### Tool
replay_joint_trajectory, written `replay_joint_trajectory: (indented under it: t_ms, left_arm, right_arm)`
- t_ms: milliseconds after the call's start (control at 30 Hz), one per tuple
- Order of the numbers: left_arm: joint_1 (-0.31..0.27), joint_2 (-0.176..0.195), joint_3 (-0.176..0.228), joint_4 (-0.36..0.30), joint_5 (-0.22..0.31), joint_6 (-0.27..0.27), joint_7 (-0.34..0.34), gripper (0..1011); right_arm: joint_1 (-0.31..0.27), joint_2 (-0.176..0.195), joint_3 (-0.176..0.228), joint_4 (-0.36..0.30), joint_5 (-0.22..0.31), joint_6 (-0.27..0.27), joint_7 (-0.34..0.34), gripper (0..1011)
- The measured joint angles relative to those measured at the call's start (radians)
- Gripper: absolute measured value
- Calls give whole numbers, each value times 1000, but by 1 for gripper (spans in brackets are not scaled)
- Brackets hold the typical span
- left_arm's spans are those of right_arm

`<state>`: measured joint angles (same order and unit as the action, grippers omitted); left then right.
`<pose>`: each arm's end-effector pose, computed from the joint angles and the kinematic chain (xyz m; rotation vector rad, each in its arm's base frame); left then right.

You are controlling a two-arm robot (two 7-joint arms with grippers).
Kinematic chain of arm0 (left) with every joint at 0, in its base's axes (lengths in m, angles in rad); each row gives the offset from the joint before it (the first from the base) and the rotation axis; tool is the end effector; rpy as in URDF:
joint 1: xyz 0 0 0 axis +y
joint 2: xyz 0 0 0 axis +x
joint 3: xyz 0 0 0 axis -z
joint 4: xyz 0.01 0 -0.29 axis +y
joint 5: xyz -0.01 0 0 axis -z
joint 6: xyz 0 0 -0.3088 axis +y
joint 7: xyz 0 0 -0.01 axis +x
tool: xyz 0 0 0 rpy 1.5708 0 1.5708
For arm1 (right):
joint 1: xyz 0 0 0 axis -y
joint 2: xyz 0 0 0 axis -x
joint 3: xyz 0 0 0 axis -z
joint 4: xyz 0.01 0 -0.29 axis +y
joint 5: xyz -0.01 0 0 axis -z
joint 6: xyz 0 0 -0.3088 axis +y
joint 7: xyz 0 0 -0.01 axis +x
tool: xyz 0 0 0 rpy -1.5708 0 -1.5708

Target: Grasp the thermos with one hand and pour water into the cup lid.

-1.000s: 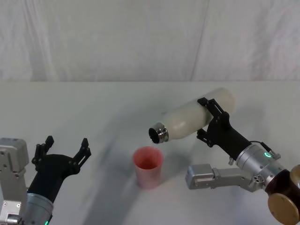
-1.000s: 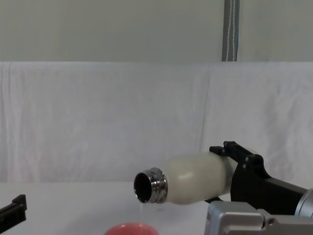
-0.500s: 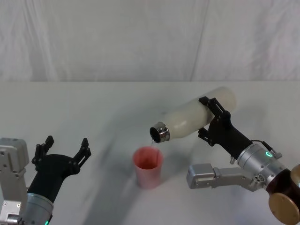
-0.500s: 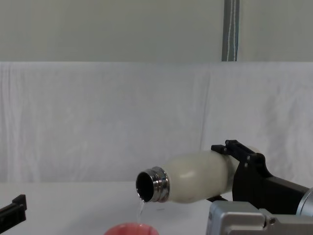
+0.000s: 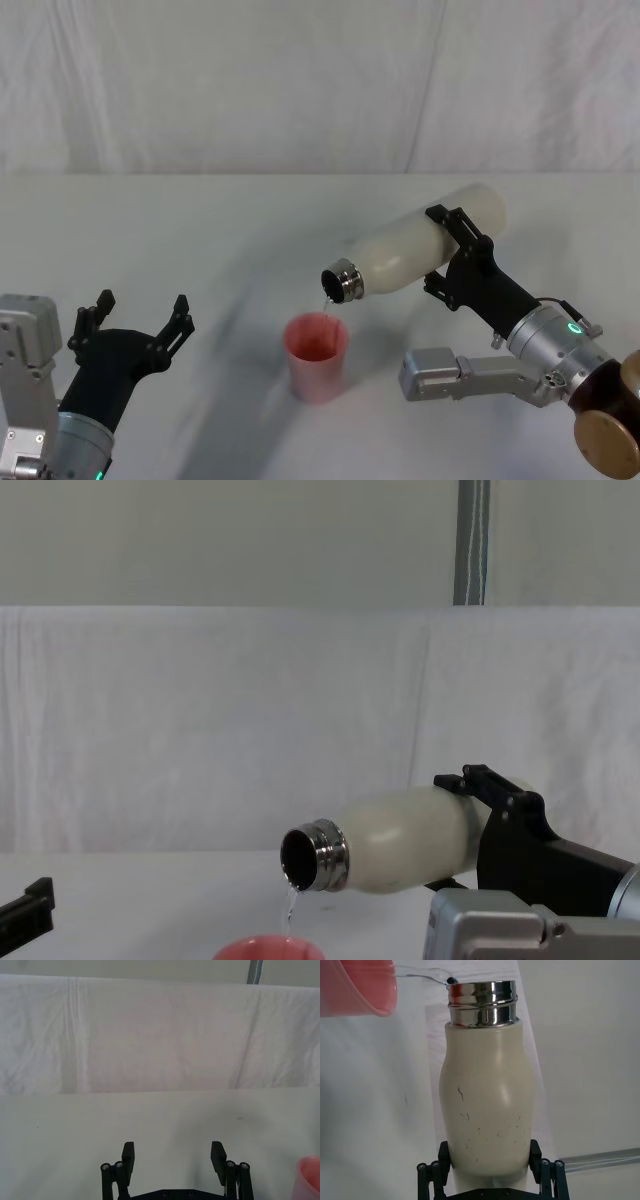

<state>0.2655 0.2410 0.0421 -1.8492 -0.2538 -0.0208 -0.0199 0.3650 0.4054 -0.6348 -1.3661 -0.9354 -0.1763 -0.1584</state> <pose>0.2530 0.0376 -0.2852 -0.0380 0.0140 1.4460 0.3862 0.0321 -0.2907 -0.6299 -1.3700 -0.8124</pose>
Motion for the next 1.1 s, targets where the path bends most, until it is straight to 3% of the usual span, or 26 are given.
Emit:
replay_joint_trajectory:
  t_ms: [1100]
  left_arm:
    - [0, 0, 0, 0, 0, 0, 0, 1001]
  right_arm:
    - [4, -2, 2, 7, 1, 1, -1, 956]
